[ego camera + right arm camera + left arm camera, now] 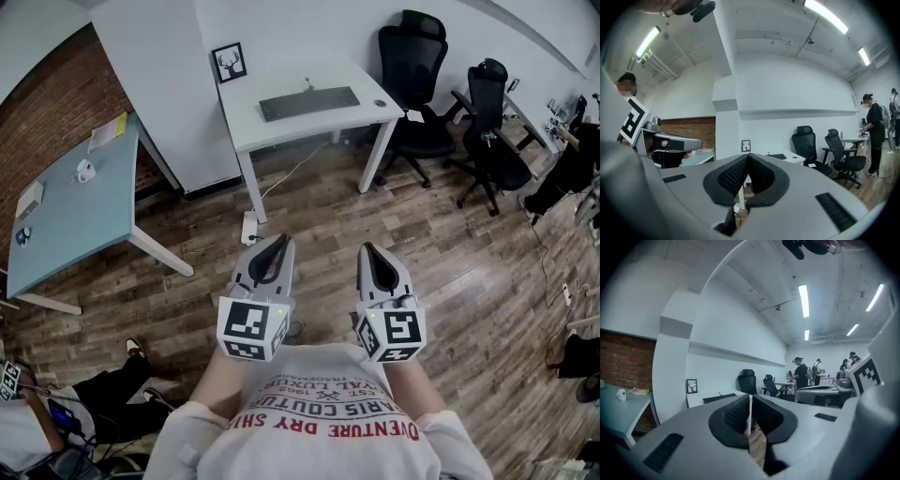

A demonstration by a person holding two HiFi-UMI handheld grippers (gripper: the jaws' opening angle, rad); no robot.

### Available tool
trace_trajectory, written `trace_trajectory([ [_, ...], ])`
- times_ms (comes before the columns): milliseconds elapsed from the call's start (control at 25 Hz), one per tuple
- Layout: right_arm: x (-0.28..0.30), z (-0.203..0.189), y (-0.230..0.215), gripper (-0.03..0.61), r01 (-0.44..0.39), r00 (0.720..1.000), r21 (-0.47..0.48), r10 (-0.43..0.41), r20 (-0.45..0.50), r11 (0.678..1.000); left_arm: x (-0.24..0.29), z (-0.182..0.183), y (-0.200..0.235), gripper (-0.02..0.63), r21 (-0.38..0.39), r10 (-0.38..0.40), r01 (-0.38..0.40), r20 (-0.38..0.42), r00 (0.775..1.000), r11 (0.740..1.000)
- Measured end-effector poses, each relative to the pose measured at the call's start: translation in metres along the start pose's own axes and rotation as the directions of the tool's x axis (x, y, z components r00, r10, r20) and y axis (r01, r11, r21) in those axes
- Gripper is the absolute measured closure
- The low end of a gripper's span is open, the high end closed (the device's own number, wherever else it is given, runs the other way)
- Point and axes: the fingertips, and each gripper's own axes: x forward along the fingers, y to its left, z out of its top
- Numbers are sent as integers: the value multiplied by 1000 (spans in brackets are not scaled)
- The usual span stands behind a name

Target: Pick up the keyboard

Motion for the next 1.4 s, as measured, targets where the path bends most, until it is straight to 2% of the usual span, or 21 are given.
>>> trace_trajectory([
  [320,10,-3,3,554,-18,1000,-10,18,-23,1000,4,-4,10,574,-16,14,-15,-18,1000,1000],
  [440,16,-6,3,554,3,999,3,-3,-38,1000,4,-8,18,574,-29,24,-25,-26,999,999],
  [760,33,-38,-4,554,29,992,9,-28,-125,1000,26,-39,47,574,-107,12,-19,-73,997,994],
  [920,52,-49,-23,554,30,988,14,-28,-153,999,55,-43,52,574,-109,-6,-4,-88,996,994],
  [1200,97,-62,-65,554,-36,984,52,45,-175,998,110,-51,53,574,-99,59,-73,-135,989,992],
  [1400,150,-56,-109,554,-85,977,64,96,-191,994,167,-41,57,574,-74,117,-130,-159,980,989],
])
